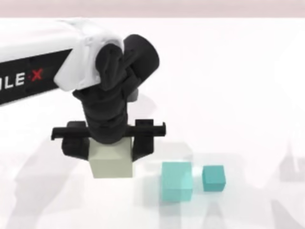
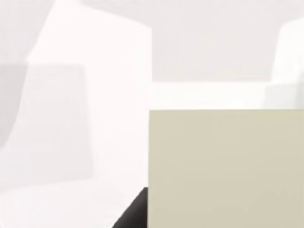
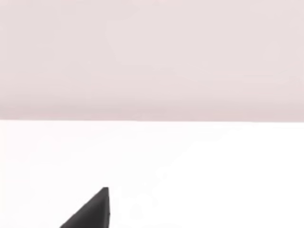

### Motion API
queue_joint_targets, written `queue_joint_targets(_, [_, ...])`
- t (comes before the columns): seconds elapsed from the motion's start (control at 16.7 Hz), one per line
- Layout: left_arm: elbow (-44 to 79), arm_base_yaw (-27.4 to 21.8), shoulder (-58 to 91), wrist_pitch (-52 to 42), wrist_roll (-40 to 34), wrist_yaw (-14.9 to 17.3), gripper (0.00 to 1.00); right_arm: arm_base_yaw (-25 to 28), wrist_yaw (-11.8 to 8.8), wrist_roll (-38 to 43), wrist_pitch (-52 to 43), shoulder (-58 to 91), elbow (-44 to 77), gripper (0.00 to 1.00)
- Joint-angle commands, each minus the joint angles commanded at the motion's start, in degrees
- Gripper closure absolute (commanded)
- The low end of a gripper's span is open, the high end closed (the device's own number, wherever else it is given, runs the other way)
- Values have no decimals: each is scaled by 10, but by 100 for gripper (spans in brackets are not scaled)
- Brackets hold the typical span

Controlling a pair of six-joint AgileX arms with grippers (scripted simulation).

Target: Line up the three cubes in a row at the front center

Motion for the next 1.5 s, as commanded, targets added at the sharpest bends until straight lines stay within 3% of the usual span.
queue_joint_targets(0.48, [-97,-1,46,146,0,0,100,0,0,0,0,0,0,0])
queue_joint_targets(0.78, [-103,-2,50,153,0,0,100,0,0,0,0,0,0,0])
queue_joint_targets(1.5, [-103,-2,50,153,0,0,10,0,0,0,0,0,0,0])
